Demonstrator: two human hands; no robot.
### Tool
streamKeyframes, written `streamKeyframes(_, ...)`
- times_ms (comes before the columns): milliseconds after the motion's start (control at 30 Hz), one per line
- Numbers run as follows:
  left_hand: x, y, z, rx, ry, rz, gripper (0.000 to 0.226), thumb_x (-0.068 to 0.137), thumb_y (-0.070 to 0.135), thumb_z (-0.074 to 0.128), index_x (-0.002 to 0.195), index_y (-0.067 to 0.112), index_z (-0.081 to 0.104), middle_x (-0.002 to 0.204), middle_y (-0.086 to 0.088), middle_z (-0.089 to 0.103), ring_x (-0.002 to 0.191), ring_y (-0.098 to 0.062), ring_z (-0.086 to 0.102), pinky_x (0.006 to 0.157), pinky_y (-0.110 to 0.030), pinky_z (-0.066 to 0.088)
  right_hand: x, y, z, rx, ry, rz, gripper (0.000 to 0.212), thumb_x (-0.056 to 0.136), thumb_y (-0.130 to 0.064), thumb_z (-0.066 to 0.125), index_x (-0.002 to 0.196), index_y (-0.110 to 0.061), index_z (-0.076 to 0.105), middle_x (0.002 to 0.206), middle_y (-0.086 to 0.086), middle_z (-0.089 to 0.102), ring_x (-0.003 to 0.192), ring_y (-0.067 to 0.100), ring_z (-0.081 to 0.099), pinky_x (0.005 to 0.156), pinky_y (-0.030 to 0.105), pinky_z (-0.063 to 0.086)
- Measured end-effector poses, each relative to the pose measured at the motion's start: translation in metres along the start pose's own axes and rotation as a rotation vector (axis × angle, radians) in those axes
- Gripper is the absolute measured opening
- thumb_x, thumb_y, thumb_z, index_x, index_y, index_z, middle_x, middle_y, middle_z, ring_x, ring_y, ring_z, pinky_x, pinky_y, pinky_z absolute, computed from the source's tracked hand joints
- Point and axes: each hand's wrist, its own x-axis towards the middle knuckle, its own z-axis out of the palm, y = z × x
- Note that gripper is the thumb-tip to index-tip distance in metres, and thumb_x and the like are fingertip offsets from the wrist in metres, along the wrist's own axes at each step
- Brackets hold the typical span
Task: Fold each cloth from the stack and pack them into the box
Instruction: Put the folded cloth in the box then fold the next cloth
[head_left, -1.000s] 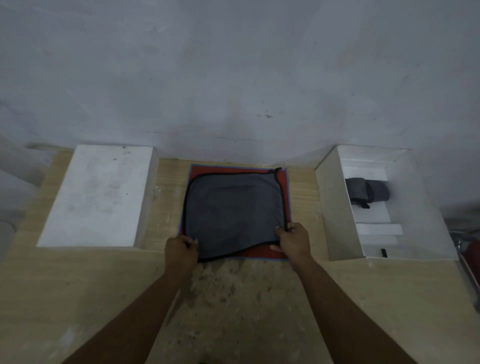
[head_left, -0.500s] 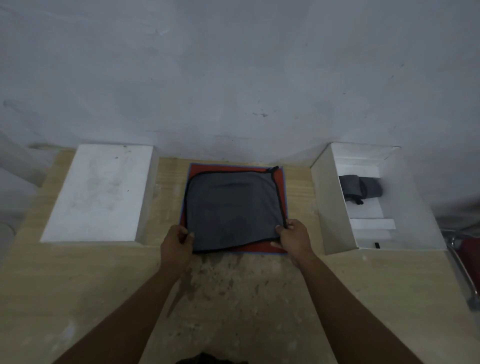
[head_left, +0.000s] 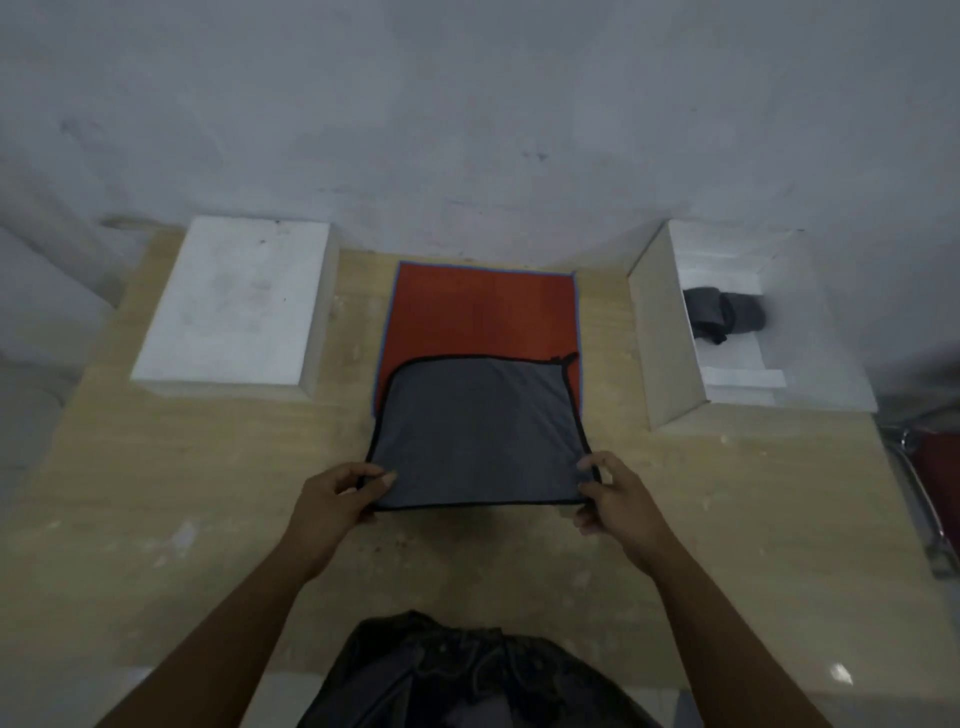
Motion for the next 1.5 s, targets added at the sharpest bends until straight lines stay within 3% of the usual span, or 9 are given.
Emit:
streamKeyframes(100, -0.024, -0.014, -0.011, 0.080, -0.132, -0.077, 0.030, 0.076, 0.019, 0.078, 0.103, 0.011, 0.068, 0.101, 0.003, 0.067, 0.088, -0.015, 0.065, 0.069, -0.030, 0.053, -0.019, 0.027, -0.009, -0.111, -0.152, 0.053, 0.013, 0.094, -0.007, 0.051, 0.089, -0.009, 0.063, 0.064, 0.009, 0.061, 0.048, 0.015, 0.059, 0.057, 0.033, 0.050)
streamKeyframes(233, -0.042, -0.035, -0.032, 0.115, -0.337, -0.141, 0.080, 0.042, 0.035, 0.095, 0.114, 0.019, 0.064, 0.110, 0.005, 0.070, 0.100, -0.016, 0.068, 0.074, -0.026, 0.055, -0.037, 0.047, -0.026, -0.238, -0.369, 0.070, 0.017, 0.083, -0.028, 0.070, 0.087, -0.011, 0.068, 0.070, 0.007, 0.066, 0.064, 0.016, 0.066, 0.062, 0.026, 0.052)
streamKeyframes(367, -0.040, -0.032, -0.037, 0.284, -0.267, -0.079, 0.048, 0.074, -0.002, 0.075, 0.119, 0.011, 0.064, 0.100, -0.006, 0.070, 0.087, -0.019, 0.065, 0.074, -0.027, 0.054, -0.035, 0.052, -0.035, -0.245, -0.445, 0.081, 0.031, 0.075, -0.020, 0.079, 0.103, -0.012, 0.068, 0.083, 0.008, 0.069, 0.078, 0.019, 0.065, 0.072, 0.026, 0.053)
streamKeyframes(500, -0.023, -0.016, -0.028, 0.393, -0.165, 0.069, 0.025, 0.087, 0.009, 0.065, 0.110, 0.016, 0.069, 0.100, -0.020, 0.068, 0.084, -0.026, 0.061, 0.071, -0.034, 0.047, -0.020, 0.044, -0.034, -0.236, -0.268, -0.024, 0.009, 0.085, -0.026, 0.068, 0.089, -0.019, 0.071, 0.077, 0.000, 0.063, 0.074, 0.014, 0.059, 0.070, 0.028, 0.048)
streamKeyframes(833, 0.041, 0.027, 0.015, 0.272, -0.006, 0.142, 0.017, 0.091, 0.015, 0.061, 0.105, 0.008, 0.067, 0.089, -0.005, 0.070, 0.078, -0.013, 0.063, 0.069, -0.019, 0.053, 0.048, 0.021, -0.015, -0.142, 0.079, -0.194, 0.042, 0.089, -0.037, 0.059, 0.086, 0.005, 0.060, 0.087, 0.035, 0.060, 0.068, 0.021, 0.055, 0.066, 0.035, 0.043)
streamKeyframes(1000, 0.064, 0.030, 0.026, 0.320, 0.069, 0.072, 0.018, 0.089, 0.015, 0.064, 0.105, 0.005, 0.065, 0.094, -0.011, 0.066, 0.089, -0.026, 0.062, 0.078, -0.032, 0.047, 0.067, -0.003, -0.004, -0.200, 0.149, -0.219, 0.017, 0.094, -0.019, 0.056, 0.081, -0.010, 0.063, 0.074, 0.001, 0.062, 0.061, -0.004, 0.056, 0.058, 0.012, 0.040)
streamKeyframes(1167, 0.059, 0.016, 0.033, 0.646, 0.272, 0.113, 0.025, 0.081, 0.023, 0.072, 0.088, 0.003, 0.060, 0.081, -0.013, 0.059, 0.081, -0.028, 0.058, 0.072, -0.032, 0.039, 0.072, 0.007, 0.006, -0.495, 0.364, -0.166, 0.034, 0.088, -0.028, 0.063, 0.108, -0.001, 0.055, 0.101, 0.015, 0.060, 0.089, 0.030, 0.055, 0.072, 0.027, 0.036)
streamKeyframes(1333, 0.049, 0.002, 0.040, 0.732, 0.197, 0.078, 0.036, 0.079, 0.027, 0.074, 0.095, -0.005, 0.064, 0.087, -0.018, 0.067, 0.085, -0.034, 0.064, 0.071, -0.033, 0.046, 0.055, 0.026, 0.015, -0.611, 0.289, 0.029, 0.052, 0.084, -0.044, 0.062, 0.109, 0.000, 0.051, 0.106, 0.021, 0.061, 0.098, 0.035, 0.059, 0.071, 0.030, 0.041)
streamKeyframes(1500, 0.046, 0.000, 0.037, 0.812, 0.163, 0.107, 0.023, 0.079, 0.028, 0.071, 0.077, 0.006, 0.063, 0.079, -0.021, 0.066, 0.081, -0.037, 0.062, 0.067, -0.035, 0.048, 0.042, 0.030, 0.015, -0.460, 0.219, 0.060, 0.038, 0.082, -0.024, 0.070, 0.111, -0.002, 0.056, 0.101, 0.012, 0.063, 0.098, 0.027, 0.061, 0.071, 0.022, 0.034)
